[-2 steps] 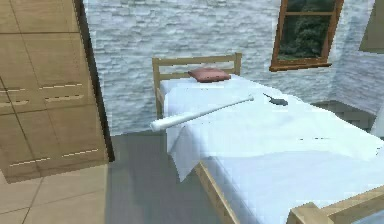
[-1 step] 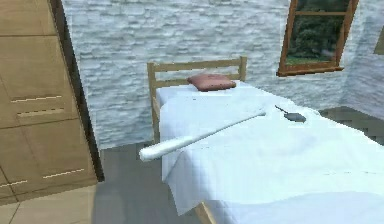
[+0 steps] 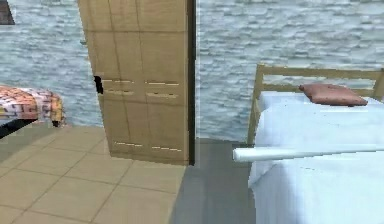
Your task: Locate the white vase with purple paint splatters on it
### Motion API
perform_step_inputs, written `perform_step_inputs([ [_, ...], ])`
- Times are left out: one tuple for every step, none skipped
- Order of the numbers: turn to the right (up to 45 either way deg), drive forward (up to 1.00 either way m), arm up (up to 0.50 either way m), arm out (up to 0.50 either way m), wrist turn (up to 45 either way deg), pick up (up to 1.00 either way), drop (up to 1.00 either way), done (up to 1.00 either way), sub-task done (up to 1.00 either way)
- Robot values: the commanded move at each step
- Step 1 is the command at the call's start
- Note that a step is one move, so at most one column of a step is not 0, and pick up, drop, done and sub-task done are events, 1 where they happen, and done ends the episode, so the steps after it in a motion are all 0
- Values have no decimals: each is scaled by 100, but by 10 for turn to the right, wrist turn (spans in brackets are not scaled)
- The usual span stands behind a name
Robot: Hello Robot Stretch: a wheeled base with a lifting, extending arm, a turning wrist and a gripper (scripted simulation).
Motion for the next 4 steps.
perform_step_inputs([
  [0,15,0,0,0,0,0,0,0],
  [-270,0,0,0,0,0,0,0,0],
  [0,15,0,0,0,0,0,0,0],
  [-450,0,0,0,0,0,0,0,0],
])
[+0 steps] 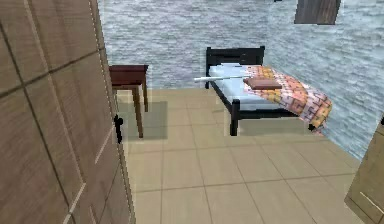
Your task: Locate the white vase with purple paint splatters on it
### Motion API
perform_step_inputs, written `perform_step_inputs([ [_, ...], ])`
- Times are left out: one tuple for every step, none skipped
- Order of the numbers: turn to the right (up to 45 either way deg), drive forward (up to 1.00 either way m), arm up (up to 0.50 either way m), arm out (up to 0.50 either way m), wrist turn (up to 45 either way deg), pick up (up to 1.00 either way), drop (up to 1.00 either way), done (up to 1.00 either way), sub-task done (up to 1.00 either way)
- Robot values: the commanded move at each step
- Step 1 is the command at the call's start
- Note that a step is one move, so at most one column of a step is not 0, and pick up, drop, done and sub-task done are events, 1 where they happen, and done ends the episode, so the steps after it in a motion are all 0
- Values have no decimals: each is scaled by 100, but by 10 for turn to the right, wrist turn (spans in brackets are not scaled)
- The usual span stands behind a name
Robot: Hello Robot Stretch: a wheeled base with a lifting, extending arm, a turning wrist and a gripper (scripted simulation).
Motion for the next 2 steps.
perform_step_inputs([
  [0,100,0,0,0,0,0,0,0],
  [-60,0,0,0,0,0,0,0,0],
])
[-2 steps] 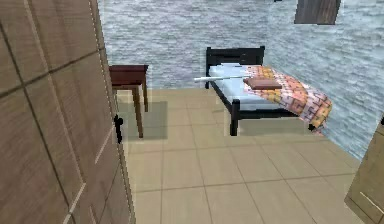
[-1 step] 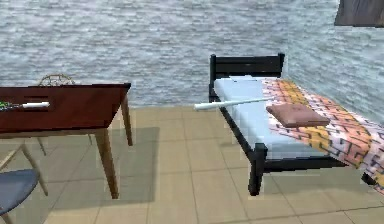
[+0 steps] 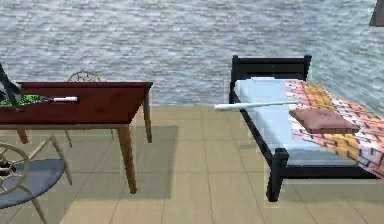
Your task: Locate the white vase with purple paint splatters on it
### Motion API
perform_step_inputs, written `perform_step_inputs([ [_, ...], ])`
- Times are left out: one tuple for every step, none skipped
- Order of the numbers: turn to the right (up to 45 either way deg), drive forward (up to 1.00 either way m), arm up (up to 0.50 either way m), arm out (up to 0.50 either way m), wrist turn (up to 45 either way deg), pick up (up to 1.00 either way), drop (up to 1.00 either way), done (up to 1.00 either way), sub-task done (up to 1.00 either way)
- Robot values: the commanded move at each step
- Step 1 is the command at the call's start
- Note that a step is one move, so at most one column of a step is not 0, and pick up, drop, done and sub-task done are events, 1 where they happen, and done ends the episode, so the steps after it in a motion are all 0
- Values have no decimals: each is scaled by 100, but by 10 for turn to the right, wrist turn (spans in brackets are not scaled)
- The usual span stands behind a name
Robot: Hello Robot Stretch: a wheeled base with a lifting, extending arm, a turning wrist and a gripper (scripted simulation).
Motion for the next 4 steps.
perform_step_inputs([
  [0,30,0,0,0,0,0,0,0],
  [-300,0,0,0,0,0,0,0,0],
  [0,40,0,0,0,0,0,0,0],
  [-240,0,0,0,0,0,0,0,0],
])
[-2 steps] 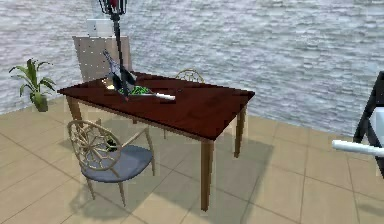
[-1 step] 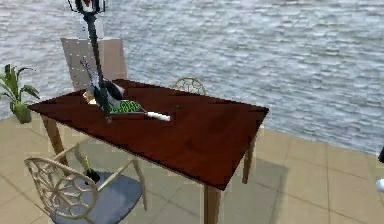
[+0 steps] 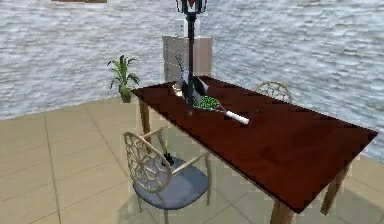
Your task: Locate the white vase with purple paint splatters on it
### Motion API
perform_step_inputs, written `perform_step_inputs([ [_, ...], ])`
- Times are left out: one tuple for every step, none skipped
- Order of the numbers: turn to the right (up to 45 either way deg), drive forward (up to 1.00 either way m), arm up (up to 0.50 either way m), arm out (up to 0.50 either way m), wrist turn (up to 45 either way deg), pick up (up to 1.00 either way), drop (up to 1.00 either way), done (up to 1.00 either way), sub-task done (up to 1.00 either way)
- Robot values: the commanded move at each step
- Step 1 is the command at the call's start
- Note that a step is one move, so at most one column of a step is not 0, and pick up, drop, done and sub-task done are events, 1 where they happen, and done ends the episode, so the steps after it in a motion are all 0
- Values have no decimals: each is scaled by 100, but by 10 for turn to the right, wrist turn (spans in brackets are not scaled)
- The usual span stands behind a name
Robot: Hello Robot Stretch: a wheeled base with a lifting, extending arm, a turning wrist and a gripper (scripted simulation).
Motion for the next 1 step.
perform_step_inputs([
  [-30,0,0,0,0,0,0,0,0],
])
